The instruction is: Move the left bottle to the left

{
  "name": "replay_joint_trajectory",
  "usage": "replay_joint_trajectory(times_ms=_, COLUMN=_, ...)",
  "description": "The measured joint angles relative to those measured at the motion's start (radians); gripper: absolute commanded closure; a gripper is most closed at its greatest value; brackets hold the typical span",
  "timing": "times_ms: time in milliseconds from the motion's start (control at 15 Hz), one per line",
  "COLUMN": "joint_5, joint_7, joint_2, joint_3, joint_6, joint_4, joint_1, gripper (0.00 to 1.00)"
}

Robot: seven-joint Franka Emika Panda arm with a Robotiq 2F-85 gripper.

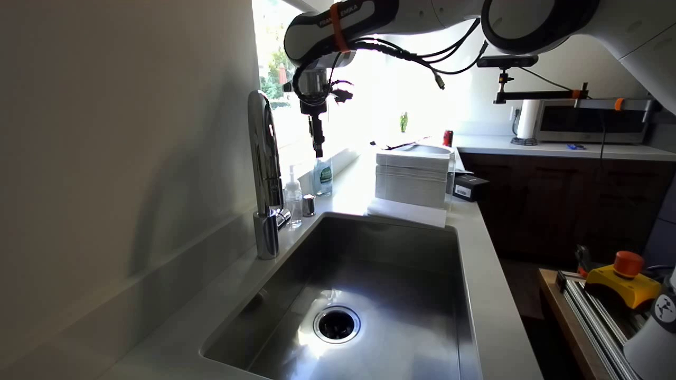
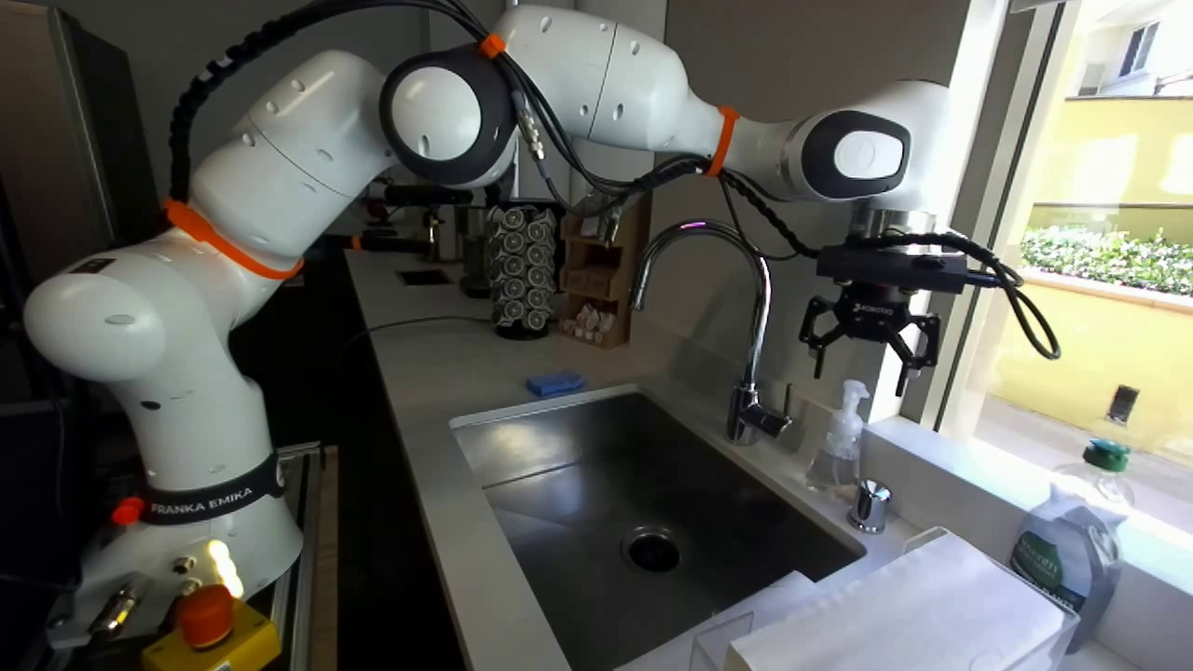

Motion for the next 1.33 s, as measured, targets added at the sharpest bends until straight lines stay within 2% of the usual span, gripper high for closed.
replay_joint_trajectory(times_ms=467, joint_5=0.01, joint_7=-0.226, joint_2=0.022, joint_3=0.061, joint_6=0.256, joint_4=-0.031, joint_1=-0.005, gripper=0.0)
replay_joint_trajectory(times_ms=867, joint_5=0.018, joint_7=-0.299, joint_2=0.029, joint_3=0.105, joint_6=0.279, joint_4=-0.059, joint_1=-0.015, gripper=0.0)
replay_joint_trajectory(times_ms=933, joint_5=0.018, joint_7=-0.303, joint_2=0.029, joint_3=0.106, joint_6=0.279, joint_4=-0.06, joint_1=-0.017, gripper=0.03)
replay_joint_trajectory(times_ms=1000, joint_5=0.018, joint_7=-0.305, joint_2=0.029, joint_3=0.106, joint_6=0.279, joint_4=-0.061, joint_1=-0.018, gripper=0.25)
replay_joint_trajectory(times_ms=1133, joint_5=0.018, joint_7=-0.309, joint_2=0.029, joint_3=0.107, joint_6=0.279, joint_4=-0.061, joint_1=-0.021, gripper=0.29)
replay_joint_trajectory(times_ms=1333, joint_5=0.018, joint_7=-0.317, joint_2=0.029, joint_3=0.107, joint_6=0.278, joint_4=-0.063, joint_1=-0.022, gripper=0.54)
